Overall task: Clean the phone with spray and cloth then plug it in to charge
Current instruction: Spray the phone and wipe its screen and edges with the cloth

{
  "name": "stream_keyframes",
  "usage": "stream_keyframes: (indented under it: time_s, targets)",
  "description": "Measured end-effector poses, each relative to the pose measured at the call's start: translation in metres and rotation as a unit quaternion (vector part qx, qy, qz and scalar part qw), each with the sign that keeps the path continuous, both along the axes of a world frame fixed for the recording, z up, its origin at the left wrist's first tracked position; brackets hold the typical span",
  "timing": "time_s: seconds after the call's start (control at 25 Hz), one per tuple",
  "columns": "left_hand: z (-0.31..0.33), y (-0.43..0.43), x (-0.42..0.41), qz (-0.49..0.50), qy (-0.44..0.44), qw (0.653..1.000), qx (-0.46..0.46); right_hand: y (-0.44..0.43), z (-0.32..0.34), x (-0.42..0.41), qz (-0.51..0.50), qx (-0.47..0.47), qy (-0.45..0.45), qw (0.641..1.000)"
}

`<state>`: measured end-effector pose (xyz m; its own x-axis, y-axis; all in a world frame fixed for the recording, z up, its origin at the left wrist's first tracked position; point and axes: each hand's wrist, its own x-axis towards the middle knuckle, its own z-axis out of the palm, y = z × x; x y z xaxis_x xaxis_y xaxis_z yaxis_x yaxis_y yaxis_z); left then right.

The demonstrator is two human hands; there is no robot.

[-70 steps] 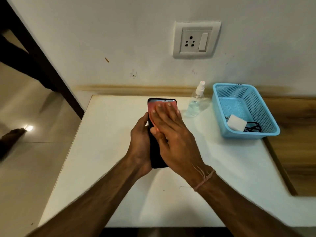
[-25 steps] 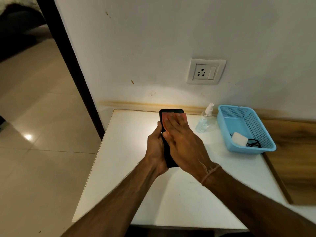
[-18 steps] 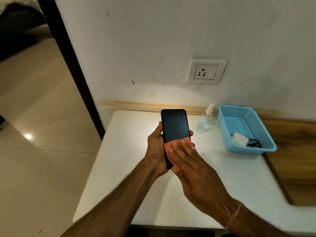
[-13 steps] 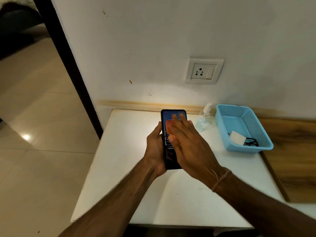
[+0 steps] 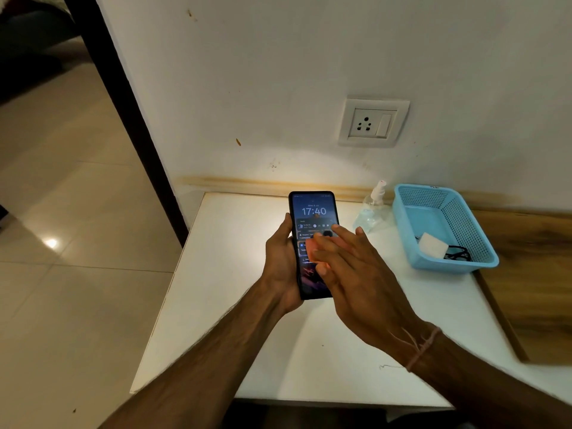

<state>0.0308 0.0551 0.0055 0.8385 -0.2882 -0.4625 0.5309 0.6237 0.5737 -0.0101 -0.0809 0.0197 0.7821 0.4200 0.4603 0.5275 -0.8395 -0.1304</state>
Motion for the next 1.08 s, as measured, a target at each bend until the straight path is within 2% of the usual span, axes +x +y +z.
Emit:
stream_keyframes:
  time_s: [0.4,0.68,0.92,1.08]
  targets:
    - [0.006,0.002,-0.001,0.007,0.000,0.999,-0.045,0.031,0.020,0.043,-0.036,0.006,-0.024,0.999]
    - [0.008,0.006,-0.001,-0.001,-0.007,1.000,-0.026,0.019,0.002,0.016,0.013,0.004,-0.019,1.000]
    - [0.002,0.004,-0.001,-0.027,-0.005,0.999,-0.041,0.022,0.016,0.025,-0.030,-0.007,-0.003,1.000]
    - [0.003,0.005,0.001,-0.005,-0.002,1.000,-0.020,0.023,0.009,0.009,-0.007,-0.031,-0.008,0.999]
